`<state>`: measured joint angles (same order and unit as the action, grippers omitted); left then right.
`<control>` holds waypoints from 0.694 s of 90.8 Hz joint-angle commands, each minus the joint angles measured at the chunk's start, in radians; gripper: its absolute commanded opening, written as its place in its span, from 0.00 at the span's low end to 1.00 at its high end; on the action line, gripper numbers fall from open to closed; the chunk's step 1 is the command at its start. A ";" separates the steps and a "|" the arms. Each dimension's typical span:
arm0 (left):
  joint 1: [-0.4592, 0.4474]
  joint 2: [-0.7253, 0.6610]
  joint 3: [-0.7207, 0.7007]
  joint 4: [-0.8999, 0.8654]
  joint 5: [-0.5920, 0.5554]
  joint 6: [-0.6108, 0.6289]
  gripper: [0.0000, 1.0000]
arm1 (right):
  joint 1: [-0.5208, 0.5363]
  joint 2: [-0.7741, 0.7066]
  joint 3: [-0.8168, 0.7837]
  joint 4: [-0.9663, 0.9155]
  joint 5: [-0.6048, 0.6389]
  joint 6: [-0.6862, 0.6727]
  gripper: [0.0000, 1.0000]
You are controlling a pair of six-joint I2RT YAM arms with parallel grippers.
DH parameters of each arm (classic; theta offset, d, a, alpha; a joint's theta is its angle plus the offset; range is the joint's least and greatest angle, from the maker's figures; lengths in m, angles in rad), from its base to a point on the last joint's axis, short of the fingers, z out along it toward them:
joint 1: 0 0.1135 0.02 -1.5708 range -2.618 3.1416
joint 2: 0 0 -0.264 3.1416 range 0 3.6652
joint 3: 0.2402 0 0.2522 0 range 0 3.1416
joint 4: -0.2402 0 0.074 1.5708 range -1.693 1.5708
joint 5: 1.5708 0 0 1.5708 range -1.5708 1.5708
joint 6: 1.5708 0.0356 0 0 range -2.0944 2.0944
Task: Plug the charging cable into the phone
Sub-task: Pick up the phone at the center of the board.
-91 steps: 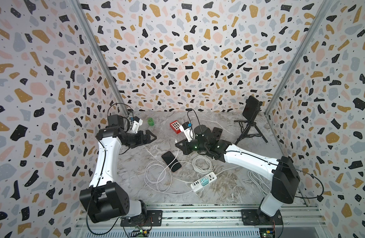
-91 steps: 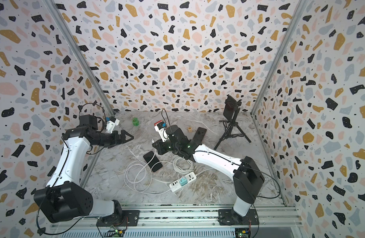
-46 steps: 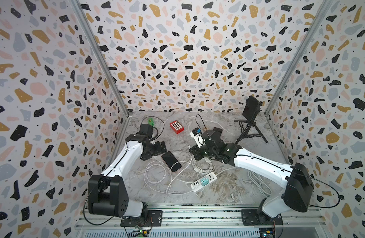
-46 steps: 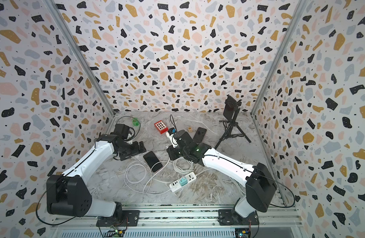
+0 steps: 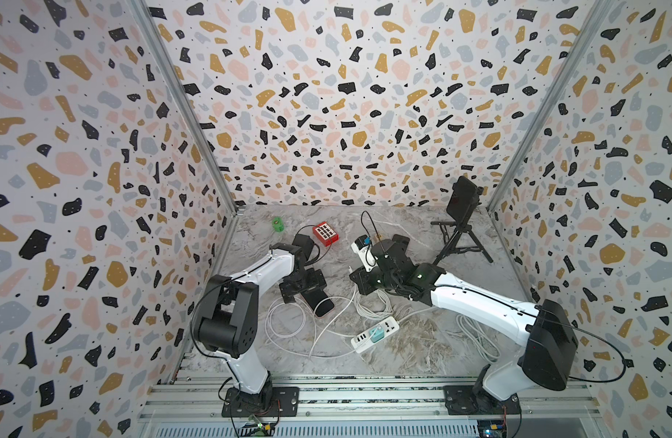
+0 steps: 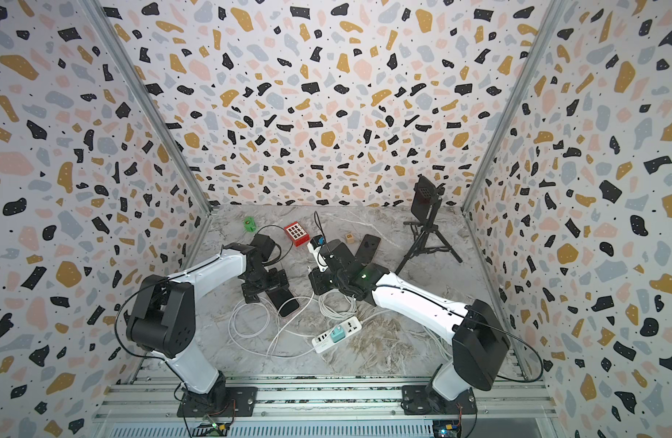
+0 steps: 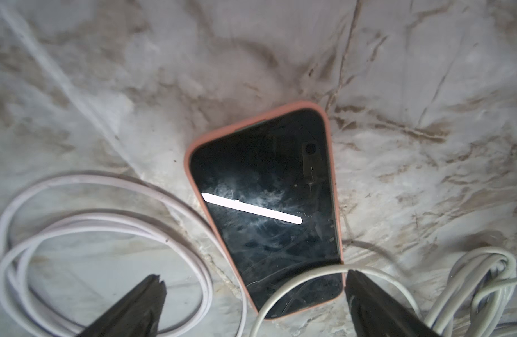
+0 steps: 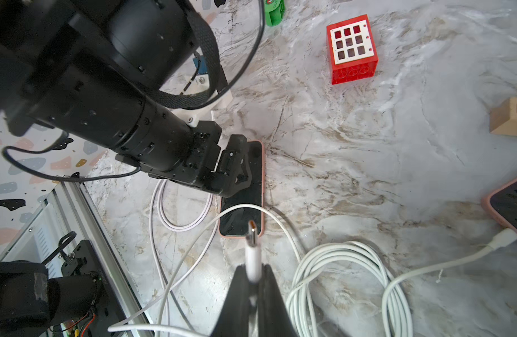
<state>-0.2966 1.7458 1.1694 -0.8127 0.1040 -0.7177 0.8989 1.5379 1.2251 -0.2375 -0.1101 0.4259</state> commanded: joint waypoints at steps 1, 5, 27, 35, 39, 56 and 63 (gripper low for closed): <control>-0.014 0.048 0.056 -0.039 0.025 -0.050 1.00 | -0.001 -0.003 -0.003 -0.022 0.022 0.005 0.00; -0.015 0.070 0.073 -0.050 0.035 -0.053 1.00 | 0.000 0.001 -0.002 -0.022 0.023 0.004 0.00; -0.033 0.148 0.131 -0.057 0.073 -0.077 1.00 | -0.001 0.023 0.010 -0.023 0.015 0.010 0.00; -0.035 0.174 0.152 -0.068 0.075 -0.083 1.00 | -0.001 0.027 0.013 -0.023 0.012 0.010 0.00; -0.035 0.181 0.151 -0.066 0.082 -0.091 1.00 | 0.000 0.028 0.013 -0.023 0.012 0.010 0.00; -0.044 0.204 0.143 -0.051 0.093 -0.104 1.00 | -0.001 0.027 0.013 -0.022 0.019 0.006 0.00; -0.044 0.220 0.165 -0.061 0.085 -0.090 1.00 | -0.001 0.027 0.013 -0.022 0.021 0.004 0.00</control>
<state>-0.3325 1.9358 1.3056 -0.8524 0.1799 -0.8055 0.8986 1.5776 1.2251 -0.2405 -0.0998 0.4278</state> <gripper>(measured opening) 0.997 0.097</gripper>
